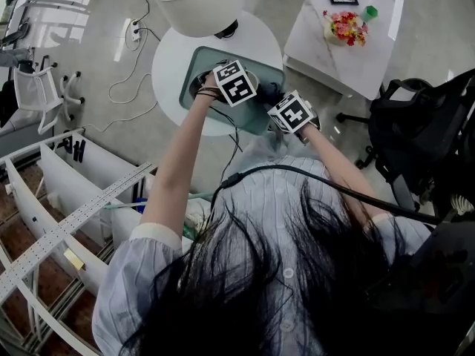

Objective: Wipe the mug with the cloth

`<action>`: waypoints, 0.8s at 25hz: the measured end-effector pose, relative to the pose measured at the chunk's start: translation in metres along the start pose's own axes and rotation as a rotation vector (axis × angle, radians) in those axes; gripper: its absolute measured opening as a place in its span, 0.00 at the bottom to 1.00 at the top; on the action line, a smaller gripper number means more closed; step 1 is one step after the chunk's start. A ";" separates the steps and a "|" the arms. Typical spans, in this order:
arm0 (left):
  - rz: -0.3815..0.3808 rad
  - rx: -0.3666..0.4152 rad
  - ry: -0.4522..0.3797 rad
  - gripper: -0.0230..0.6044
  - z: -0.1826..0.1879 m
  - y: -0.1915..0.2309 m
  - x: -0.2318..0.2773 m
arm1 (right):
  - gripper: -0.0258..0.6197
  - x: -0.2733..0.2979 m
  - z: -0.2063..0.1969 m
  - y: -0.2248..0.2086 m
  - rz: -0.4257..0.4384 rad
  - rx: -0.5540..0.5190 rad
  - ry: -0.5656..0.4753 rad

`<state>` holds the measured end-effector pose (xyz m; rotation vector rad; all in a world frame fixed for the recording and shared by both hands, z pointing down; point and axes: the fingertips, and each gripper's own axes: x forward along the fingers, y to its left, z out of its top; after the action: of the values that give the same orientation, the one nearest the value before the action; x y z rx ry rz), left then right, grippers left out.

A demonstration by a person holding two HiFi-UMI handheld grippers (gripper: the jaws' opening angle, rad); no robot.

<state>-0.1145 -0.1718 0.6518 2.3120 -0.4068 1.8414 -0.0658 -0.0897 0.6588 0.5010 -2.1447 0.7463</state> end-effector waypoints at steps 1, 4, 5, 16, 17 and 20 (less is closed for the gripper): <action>0.005 -0.044 -0.005 0.11 -0.001 0.001 -0.001 | 0.18 0.000 0.001 0.000 0.001 -0.002 0.000; 0.028 -0.212 -0.021 0.11 -0.007 0.006 -0.003 | 0.18 0.000 0.002 0.000 0.003 -0.009 0.001; 0.036 -0.273 -0.029 0.11 -0.009 0.008 -0.004 | 0.18 0.000 0.002 0.000 0.004 -0.011 0.002; 0.107 -0.869 -0.088 0.11 -0.047 0.011 -0.017 | 0.18 0.001 0.004 0.007 0.012 -0.045 0.007; 0.116 -0.905 -0.097 0.11 -0.049 0.011 -0.019 | 0.18 0.001 0.004 0.007 0.010 -0.047 0.005; 0.125 -0.991 -0.122 0.11 -0.054 0.010 -0.019 | 0.18 -0.001 0.005 0.006 0.007 -0.047 0.000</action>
<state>-0.1719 -0.1637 0.6452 1.6949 -1.1742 1.1026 -0.0713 -0.0882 0.6539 0.4695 -2.1600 0.6981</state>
